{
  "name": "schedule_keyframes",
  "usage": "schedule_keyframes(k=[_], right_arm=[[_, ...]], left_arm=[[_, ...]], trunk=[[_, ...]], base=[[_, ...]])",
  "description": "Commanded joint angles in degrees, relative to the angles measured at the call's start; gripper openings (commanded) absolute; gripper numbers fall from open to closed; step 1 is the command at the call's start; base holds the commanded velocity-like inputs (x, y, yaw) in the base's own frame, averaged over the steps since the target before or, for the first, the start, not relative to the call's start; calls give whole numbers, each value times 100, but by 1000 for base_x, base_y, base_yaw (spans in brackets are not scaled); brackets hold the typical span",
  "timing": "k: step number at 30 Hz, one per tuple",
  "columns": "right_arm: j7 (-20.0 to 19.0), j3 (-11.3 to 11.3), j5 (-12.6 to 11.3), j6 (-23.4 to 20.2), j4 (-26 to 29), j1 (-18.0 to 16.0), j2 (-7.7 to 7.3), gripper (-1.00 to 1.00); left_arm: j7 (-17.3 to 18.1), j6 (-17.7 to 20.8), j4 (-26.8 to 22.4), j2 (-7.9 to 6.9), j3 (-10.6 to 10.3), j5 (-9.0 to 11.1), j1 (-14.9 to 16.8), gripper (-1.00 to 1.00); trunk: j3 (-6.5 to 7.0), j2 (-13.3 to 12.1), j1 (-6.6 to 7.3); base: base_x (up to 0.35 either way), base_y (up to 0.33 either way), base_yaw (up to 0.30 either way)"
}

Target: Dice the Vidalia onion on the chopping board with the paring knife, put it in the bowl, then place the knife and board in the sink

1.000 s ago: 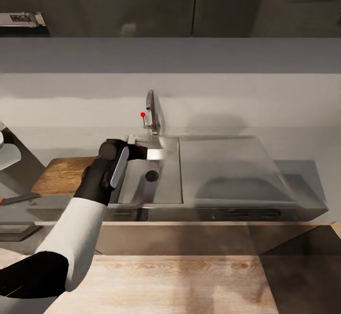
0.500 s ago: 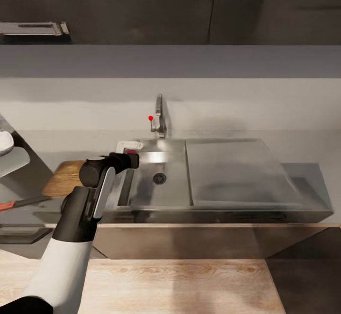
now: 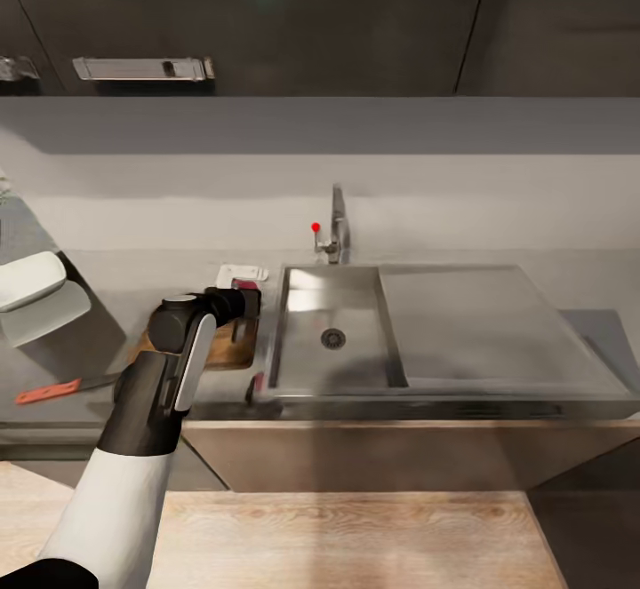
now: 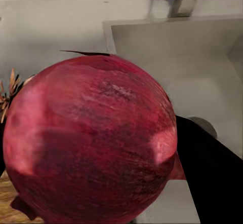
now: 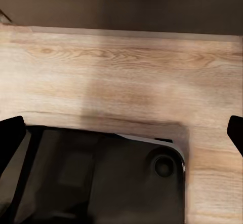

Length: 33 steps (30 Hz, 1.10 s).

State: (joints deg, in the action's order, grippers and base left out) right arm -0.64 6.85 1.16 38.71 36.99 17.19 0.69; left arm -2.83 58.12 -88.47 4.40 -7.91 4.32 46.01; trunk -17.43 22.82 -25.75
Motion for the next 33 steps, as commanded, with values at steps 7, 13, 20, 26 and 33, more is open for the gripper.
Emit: schedule_keyframes(k=[7, 13, 20, 26, 33], right_arm=[[-6, -8, 9, 5, 10, 2, 2, 100], [-7, -8, 10, 5, 10, 2, 2, 100], [-9, -8, 10, 5, 10, 3, 2, 100], [-7, -8, 13, 5, 10, 3, 2, 100], [-6, -8, 11, 5, 10, 2, 2, 100]], left_arm=[[-24, 24, 4, 0, 0, 42, -2, -100], [-24, 24, 48, -1, 0, 50, -11, -100], [-24, 16, 73, -1, 0, 51, -86, -100], [-24, 7, 79, -1, 0, 51, -273, -100], [-21, -1, 112, -1, 0, 44, -396, -100]], trunk=[[54, 10, -3], [108, 10, -3], [159, 10, -3], [164, 10, -3], [164, 10, -3]], base=[[-98, 290, 0], [-42, 288, 0], [-3, 122, 0], [0, 104, 0], [0, 58, 0]])
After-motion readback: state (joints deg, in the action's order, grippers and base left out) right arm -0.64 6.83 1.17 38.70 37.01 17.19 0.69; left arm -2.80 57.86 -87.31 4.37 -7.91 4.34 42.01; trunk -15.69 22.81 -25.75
